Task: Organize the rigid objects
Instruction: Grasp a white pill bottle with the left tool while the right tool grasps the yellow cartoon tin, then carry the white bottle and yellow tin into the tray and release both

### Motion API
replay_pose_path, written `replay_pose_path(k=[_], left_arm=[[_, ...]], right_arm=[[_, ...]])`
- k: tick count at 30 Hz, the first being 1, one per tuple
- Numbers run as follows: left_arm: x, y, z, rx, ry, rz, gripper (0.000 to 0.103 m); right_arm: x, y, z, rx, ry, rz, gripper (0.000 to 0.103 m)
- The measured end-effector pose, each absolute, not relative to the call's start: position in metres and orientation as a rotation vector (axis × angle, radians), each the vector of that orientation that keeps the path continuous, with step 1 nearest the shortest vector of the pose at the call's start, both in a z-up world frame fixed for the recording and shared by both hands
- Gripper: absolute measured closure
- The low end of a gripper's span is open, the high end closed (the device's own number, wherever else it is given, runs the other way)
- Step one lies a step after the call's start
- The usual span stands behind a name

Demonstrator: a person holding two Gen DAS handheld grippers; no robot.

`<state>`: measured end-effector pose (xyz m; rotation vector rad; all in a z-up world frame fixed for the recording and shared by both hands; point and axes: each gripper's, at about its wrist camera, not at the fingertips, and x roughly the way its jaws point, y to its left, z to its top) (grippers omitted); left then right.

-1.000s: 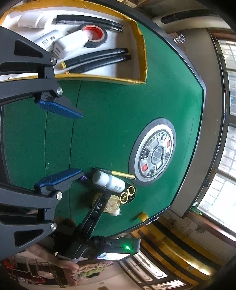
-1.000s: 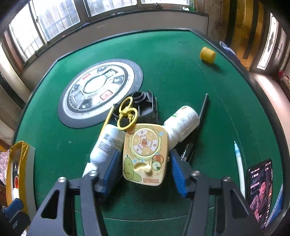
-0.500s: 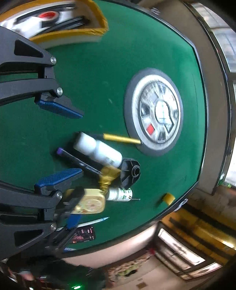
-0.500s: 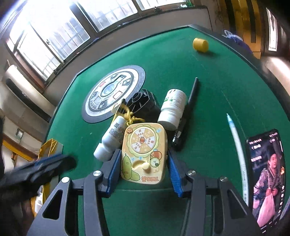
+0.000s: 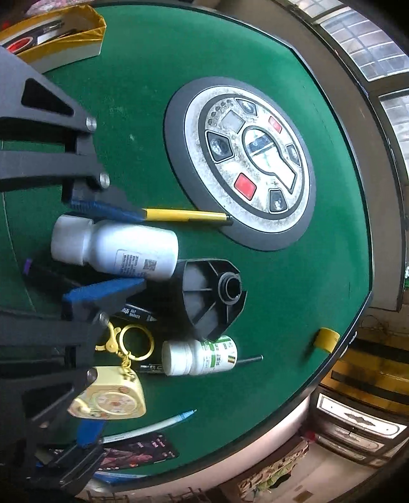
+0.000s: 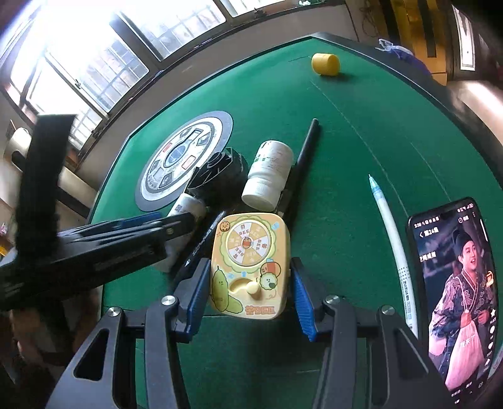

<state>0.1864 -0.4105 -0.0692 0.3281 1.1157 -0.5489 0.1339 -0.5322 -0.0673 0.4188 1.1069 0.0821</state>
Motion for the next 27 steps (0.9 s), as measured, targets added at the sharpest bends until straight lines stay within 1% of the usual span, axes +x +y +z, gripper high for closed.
replay_pose_path(k=[6, 10, 14, 19, 27], left_arm=[[0.175, -0.405, -0.071, 0.338, 1.117, -0.559, 0.066], [0.168, -0.401, -0.076, 0.338, 1.123, -0.533, 0.068], [0.163, -0.37, -0.071, 0.16, 1.226, -0.557, 0.068], [0.137, -0.325, -0.066, -0.008, 1.257, -0.564, 0.068], [0.081, -0.273, -0.07, -0.142, 1.247, -0.58, 0.068]], right_arm=[[0.134, -0.524, -0.074, 0.407, 1.137, 0.097, 0.055], [0.133, -0.519, -0.076, 0.39, 1.153, 0.099, 0.055], [0.127, -0.52, -0.07, 0.401, 1.145, 0.098, 0.055], [0.116, -0.508, -0.057, 0.383, 1.136, 0.101, 0.055], [0.099, -0.471, -0.046, 0.352, 1.149, 0.182, 0.055]])
